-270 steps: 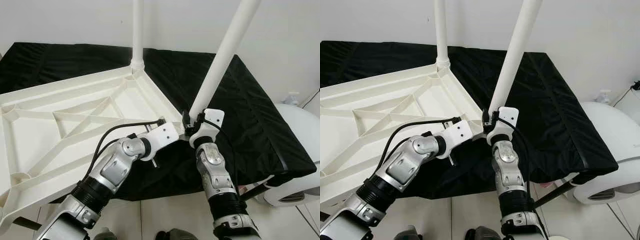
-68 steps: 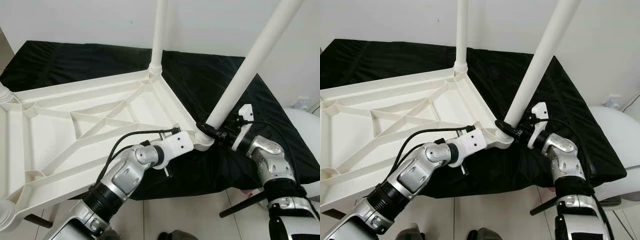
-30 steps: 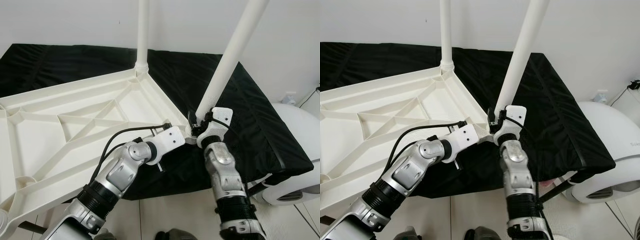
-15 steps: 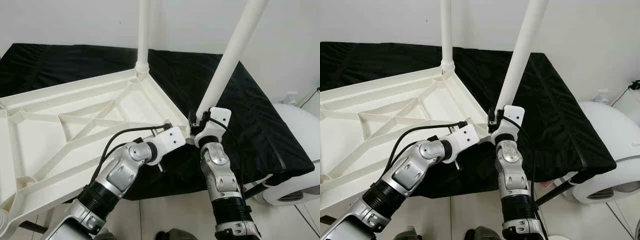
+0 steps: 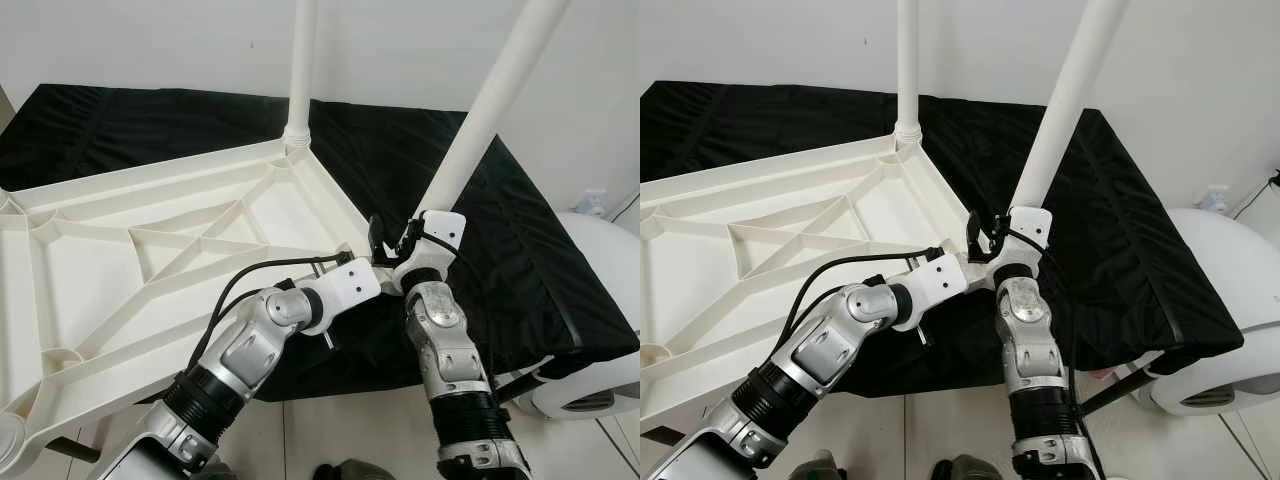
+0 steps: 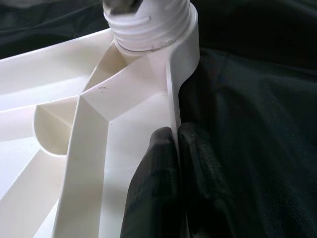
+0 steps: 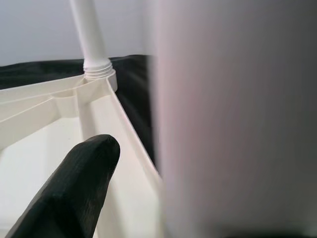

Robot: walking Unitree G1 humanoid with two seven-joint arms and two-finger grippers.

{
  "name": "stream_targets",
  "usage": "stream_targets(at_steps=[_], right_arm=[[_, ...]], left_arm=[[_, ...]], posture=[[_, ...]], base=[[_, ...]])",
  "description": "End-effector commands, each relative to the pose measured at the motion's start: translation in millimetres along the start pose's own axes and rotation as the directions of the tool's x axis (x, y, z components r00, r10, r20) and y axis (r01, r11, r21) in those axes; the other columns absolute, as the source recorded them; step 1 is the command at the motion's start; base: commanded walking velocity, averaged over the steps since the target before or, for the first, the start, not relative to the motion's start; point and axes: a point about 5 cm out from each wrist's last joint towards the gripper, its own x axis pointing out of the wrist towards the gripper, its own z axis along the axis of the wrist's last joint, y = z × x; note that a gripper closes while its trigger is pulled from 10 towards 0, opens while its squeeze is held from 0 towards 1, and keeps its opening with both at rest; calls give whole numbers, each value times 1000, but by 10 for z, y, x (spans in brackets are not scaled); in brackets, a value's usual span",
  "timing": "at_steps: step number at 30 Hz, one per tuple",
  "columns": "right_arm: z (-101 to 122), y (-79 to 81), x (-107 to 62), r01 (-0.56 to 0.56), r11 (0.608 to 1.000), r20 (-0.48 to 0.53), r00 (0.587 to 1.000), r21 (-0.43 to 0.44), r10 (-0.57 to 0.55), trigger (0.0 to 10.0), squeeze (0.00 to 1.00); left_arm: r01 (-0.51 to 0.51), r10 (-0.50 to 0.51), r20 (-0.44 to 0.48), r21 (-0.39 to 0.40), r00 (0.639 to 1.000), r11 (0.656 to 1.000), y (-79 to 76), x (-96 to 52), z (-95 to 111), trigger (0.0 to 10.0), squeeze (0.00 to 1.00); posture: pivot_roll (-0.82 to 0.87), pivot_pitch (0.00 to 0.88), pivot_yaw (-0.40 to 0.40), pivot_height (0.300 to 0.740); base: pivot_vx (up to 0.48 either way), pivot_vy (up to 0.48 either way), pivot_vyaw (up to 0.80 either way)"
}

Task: Building children table

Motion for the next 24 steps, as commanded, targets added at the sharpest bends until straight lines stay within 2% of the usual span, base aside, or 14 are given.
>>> stream_targets(at_steps=[1,2,3,7,9,11,13,14,16,21,24], right_arm=[[4,-23,2,-19,1000,-3,1000,9,19,10000,0],[-8,-48,-8,-52,998,-7,999,17,52,10000,0],[-24,-106,-28,-142,990,-7,990,24,142,10000,0],[-28,-165,-43,-222,975,-6,975,33,222,10000,0],[-36,-316,-50,-347,936,-21,937,60,349,10000,0],[-34,-360,-53,-378,923,-24,924,71,381,10000,0],[-32,-481,-66,-463,885,-40,884,57,465,10000,0],[-32,-481,-66,-463,885,-40,884,57,465,10000,0],[-37,-596,-69,-513,857,-63,854,58,516,10000,0],[-56,-751,-35,-534,845,-100,840,25,534,10000,0],[-66,-817,-21,-551,833,-116,826,37,552,10000,0]], left_arm=[[116,-116,54,4,992,993,-225,89,84,10000,0],[116,-116,54,5,992,993,-222,88,84,10000,0],[115,-115,53,4,992,993,-216,81,80,10000,0],[114,-114,51,3,992,993,-209,75,74,10000,0],[115,-115,50,3,992,993,-202,68,70,10000,0],[116,-116,49,3,992,993,-201,66,69,10000,0],[117,-117,50,6,992,993,-196,65,72,10000,0],[117,-117,50,6,992,993,-196,65,72,10000,0],[117,-118,50,8,992,993,-191,67,74,10000,0],[118,-118,50,11,992,993,-184,69,77,10000,0],[118,-118,50,11,992,993,-181,68,79,10000,0]], posture=[[28,0,-115,740],[28,3,-112,740],[26,4,-108,740],[27,6,-106,740],[24,6,-99,740],[24,6,-99,740],[22,3,-94,740],[22,3,-94,740],[21,3,-93,740],[23,0,-89,740],[24,0,-87,740]], base=[[0,0,0],[0,0,0],[0,0,0],[0,0,0],[0,0,0],[0,0,0],[0,0,0],[0,0,0],[0,0,0],[0,0,0],[0,0,0]])
